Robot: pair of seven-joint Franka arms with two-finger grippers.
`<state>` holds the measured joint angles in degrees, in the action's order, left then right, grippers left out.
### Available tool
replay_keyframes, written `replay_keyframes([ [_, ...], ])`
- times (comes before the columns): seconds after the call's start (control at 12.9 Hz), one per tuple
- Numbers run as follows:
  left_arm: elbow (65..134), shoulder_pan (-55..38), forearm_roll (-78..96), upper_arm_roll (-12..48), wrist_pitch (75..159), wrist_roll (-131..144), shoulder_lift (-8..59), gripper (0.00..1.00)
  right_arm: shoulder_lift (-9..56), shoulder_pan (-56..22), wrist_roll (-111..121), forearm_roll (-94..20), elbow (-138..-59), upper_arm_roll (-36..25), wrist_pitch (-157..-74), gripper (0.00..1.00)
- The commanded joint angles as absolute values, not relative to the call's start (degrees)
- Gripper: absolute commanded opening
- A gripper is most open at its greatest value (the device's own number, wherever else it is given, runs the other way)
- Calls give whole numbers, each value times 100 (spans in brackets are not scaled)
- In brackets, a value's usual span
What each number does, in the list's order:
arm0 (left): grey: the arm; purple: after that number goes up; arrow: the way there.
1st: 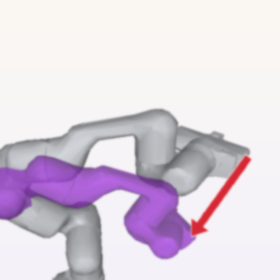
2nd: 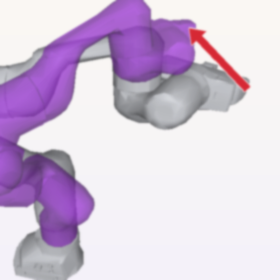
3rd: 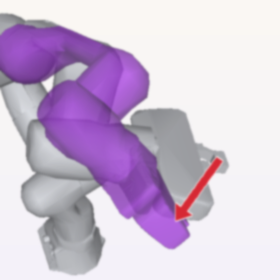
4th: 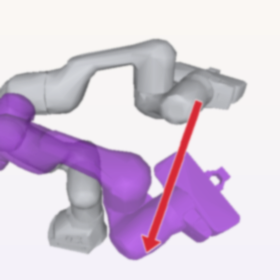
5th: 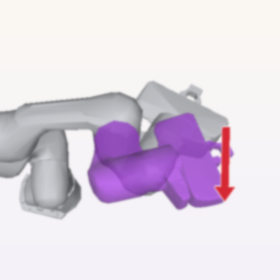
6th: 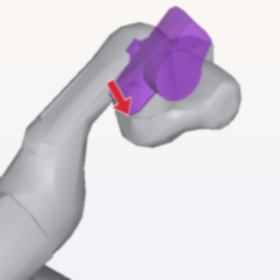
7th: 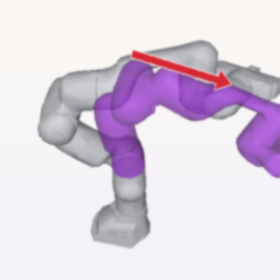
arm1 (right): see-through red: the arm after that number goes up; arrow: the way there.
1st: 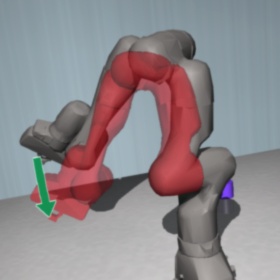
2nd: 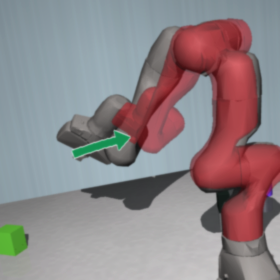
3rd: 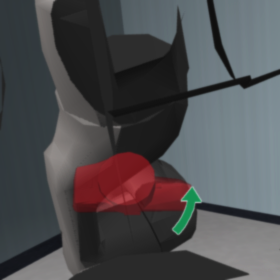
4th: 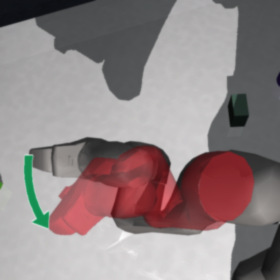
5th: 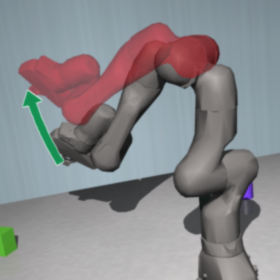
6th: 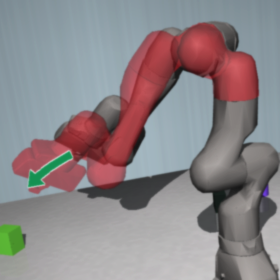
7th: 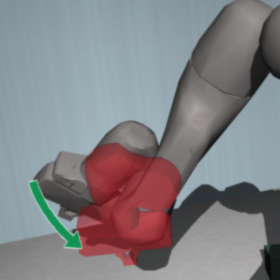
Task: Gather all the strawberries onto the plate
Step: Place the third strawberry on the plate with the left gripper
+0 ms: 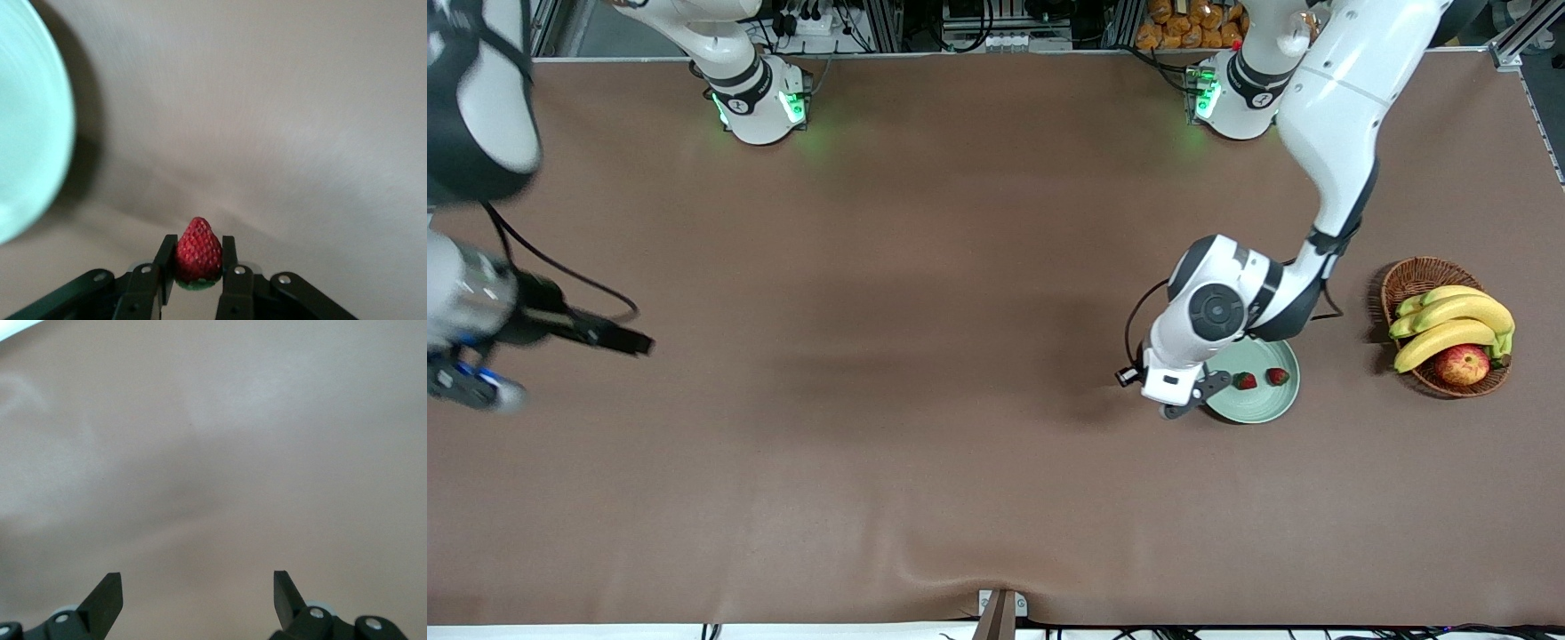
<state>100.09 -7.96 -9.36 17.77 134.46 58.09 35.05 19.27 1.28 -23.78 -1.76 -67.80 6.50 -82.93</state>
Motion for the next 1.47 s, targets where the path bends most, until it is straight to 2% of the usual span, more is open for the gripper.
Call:
replay_keyframes([
  [0.0,10142,-415,-1055,1793,13010,5198,2972,0,1004,290,-2294,44,-7811,817,-8481,100],
  [0.23,10178,-18,-1055,1802,12675,4353,2883,0,958,501,-1243,0,-7788,800,-8481,100],
  [0.54,10292,360,-1055,1793,12674,3684,3040,0,932,492,-1222,194,-7568,791,-8439,100],
  [0.62,10301,360,-1063,1784,12674,3683,3076,8,801,510,-1256,185,-7576,791,-8203,100],
  [0.7,10301,360,-1081,1784,12665,3691,3067,61,748,518,-1239,193,-7611,782,-8174,100],
  [0.77,10292,360,-1081,1793,12622,3744,3015,100,695,510,-1231,193,-7646,782,-8261,100],
  [0.85,10248,360,-1081,1793,12482,3735,2936,100,529,484,-1248,193,-7873,800,-8297,100],
  [1.08,10196,378,-1081,1810,12087,3709,2454,100,-306,510,-1257,193,-9155,809,-9077,100],
  [1.39,9880,387,-1081,1846,11244,3691,1575,100,8,466,-1204,272,-8624,765,-9070,100],
])
